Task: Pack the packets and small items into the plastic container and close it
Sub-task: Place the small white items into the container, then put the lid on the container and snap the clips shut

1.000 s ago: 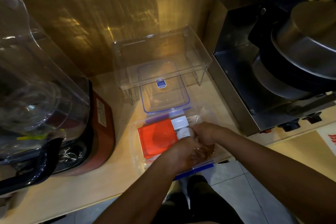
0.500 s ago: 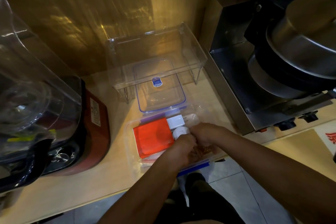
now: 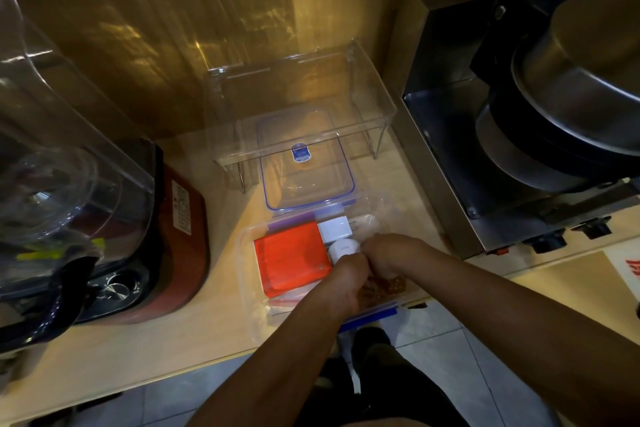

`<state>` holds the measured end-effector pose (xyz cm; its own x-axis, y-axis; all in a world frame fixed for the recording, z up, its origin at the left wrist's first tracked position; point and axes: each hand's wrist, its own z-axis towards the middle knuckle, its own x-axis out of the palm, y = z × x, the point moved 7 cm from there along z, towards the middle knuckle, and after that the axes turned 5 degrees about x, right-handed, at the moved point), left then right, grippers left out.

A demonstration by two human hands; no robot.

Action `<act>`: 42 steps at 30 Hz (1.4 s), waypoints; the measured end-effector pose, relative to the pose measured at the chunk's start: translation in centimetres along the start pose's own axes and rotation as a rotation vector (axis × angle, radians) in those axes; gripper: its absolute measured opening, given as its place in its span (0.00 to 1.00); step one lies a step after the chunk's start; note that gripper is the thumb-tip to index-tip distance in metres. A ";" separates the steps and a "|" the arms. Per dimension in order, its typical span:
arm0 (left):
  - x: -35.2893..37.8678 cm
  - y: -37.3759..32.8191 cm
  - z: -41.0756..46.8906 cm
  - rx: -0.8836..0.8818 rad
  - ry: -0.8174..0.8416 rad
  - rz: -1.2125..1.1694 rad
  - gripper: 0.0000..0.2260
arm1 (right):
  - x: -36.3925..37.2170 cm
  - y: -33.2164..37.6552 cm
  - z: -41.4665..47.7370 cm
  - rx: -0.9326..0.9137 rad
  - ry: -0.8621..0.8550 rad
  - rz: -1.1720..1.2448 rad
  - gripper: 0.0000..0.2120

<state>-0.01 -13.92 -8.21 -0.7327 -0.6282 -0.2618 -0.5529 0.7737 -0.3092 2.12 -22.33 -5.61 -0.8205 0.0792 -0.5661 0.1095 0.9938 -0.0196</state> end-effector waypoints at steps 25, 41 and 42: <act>-20.9 -6.0 0.1 0.444 -0.609 0.334 0.27 | -12.2 -6.4 2.6 0.035 -0.510 0.892 0.19; -20.7 -5.7 0.0 0.536 -0.313 -0.180 0.11 | -11.7 -6.2 4.6 -0.030 -0.419 1.510 0.08; -20.7 -5.8 -0.8 0.554 -0.297 -0.216 0.11 | -11.6 -6.2 4.4 -0.047 -0.400 1.667 0.04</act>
<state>18.05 -5.34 -0.25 -0.4437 -0.8217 -0.3576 -0.3311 0.5211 -0.7866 13.45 -29.72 -2.55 0.3360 0.9362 -0.1033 0.6136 -0.1344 0.7781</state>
